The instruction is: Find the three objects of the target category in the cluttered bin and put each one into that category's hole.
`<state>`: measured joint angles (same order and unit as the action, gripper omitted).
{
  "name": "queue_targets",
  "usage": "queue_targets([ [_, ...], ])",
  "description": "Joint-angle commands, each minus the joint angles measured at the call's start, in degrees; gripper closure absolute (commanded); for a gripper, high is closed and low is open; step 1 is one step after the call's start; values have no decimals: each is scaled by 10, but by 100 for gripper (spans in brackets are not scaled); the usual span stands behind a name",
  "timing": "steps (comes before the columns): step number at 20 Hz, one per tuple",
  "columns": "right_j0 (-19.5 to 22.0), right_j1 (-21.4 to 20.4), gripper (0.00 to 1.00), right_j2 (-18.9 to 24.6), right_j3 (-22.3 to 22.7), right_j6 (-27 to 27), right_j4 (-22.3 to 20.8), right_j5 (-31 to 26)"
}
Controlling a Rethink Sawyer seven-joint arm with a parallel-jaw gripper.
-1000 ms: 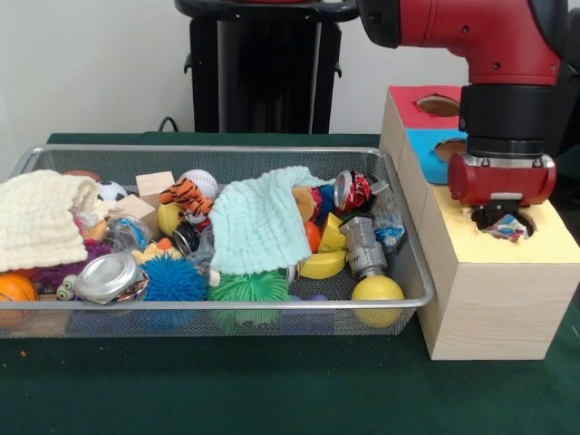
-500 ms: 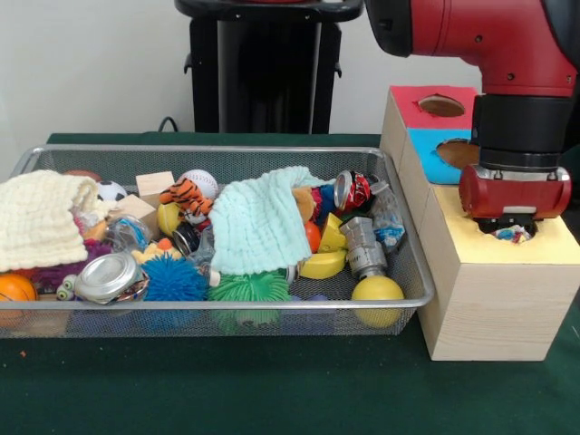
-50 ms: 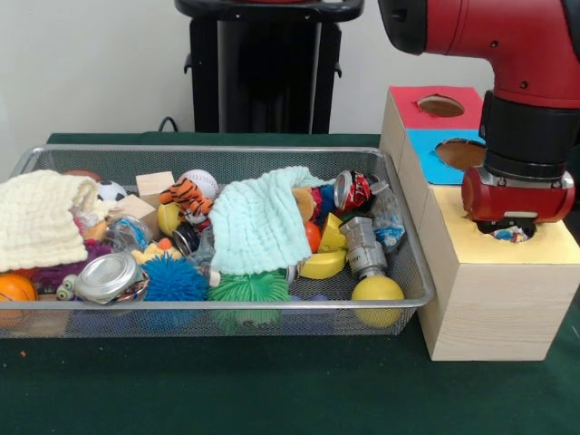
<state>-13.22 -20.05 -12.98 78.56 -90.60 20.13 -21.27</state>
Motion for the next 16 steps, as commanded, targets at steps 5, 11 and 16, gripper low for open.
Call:
queue_targets([
  [5,-14,125,100,-46,-101,-167,-3,-223],
  [11,-10,164,100,-76,-189,-167,-27,-381],
  [16,-6,184,100,-84,-219,-153,-37,-429],
])
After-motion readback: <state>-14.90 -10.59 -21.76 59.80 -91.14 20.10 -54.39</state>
